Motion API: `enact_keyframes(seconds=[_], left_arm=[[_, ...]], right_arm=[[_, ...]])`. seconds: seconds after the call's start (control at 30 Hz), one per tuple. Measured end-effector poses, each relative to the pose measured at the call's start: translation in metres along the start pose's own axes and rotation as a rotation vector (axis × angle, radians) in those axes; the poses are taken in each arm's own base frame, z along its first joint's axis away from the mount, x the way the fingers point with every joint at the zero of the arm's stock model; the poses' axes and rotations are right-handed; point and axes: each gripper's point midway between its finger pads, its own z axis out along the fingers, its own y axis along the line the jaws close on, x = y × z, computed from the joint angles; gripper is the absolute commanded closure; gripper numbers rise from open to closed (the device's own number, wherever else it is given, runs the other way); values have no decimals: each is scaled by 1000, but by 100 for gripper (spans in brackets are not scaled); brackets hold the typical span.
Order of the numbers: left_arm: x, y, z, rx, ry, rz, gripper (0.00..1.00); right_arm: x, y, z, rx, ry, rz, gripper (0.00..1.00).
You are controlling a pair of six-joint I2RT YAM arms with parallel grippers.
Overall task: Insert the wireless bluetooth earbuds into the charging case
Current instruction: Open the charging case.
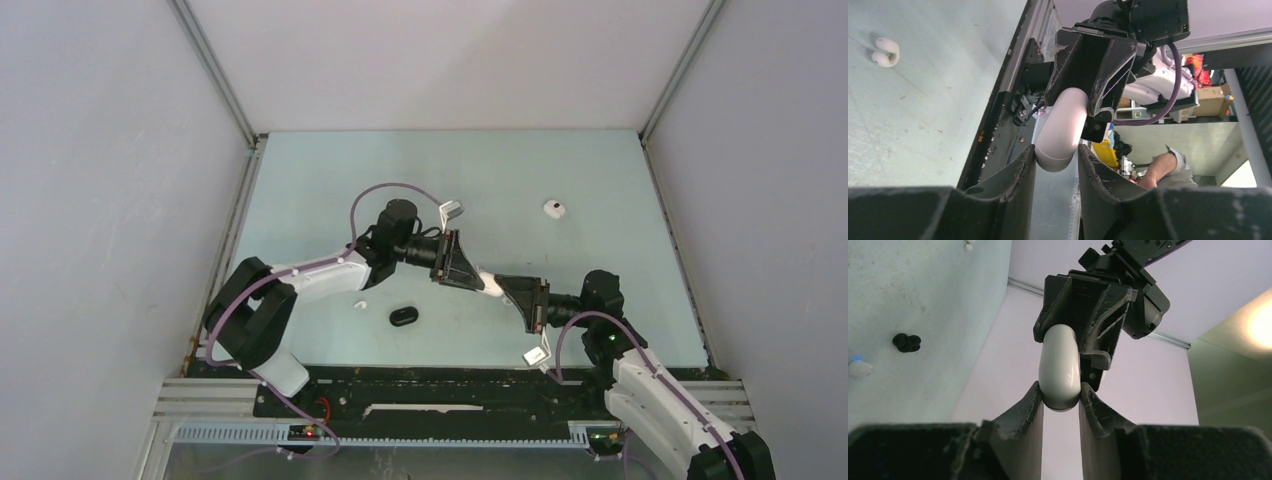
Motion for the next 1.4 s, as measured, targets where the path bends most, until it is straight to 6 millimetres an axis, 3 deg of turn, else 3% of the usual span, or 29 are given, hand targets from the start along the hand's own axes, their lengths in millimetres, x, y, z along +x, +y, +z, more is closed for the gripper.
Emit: enact_keyframes(seconds=[0.13,0.23,0.33,0.43,0.47,0.57,0.67,0.8,0.9,1.03,1.17,1.4], left_arm=[[1,-3,-1,26,-6,-5,80],[0,-4,-2,37,-13,-4,86],[-1,-4,-2,43,-20,-6,90],[-1,-8,0,61,-24,15,93],[0,-8,0,62,-26,17,95],[-2,-5,-2,63,-40,28,100],[-6,1,-6,40,-83,49,100],[-17,14,-14,-62,-169,136,100],[-25,18,-23,-165,-235,254,100],[-34,9,-34,-252,-306,438,100],[-37,1,-39,-303,-341,589,100],[-9,10,-42,-357,-325,784,100]], right_arm=[[1,-4,1,8,5,-15,100],[3,-4,1,5,15,-16,74],[5,-3,0,-2,30,-12,35],[9,11,-2,-48,65,52,8],[11,16,-4,-71,82,87,6],[27,37,-18,-169,185,251,5],[51,58,-47,-259,342,458,5],[70,65,-74,-313,502,778,6],[74,56,-81,-307,560,1049,7],[76,30,-75,-249,551,1400,11],[57,10,-61,-221,434,1715,29],[34,-21,-38,-213,194,2089,43]])
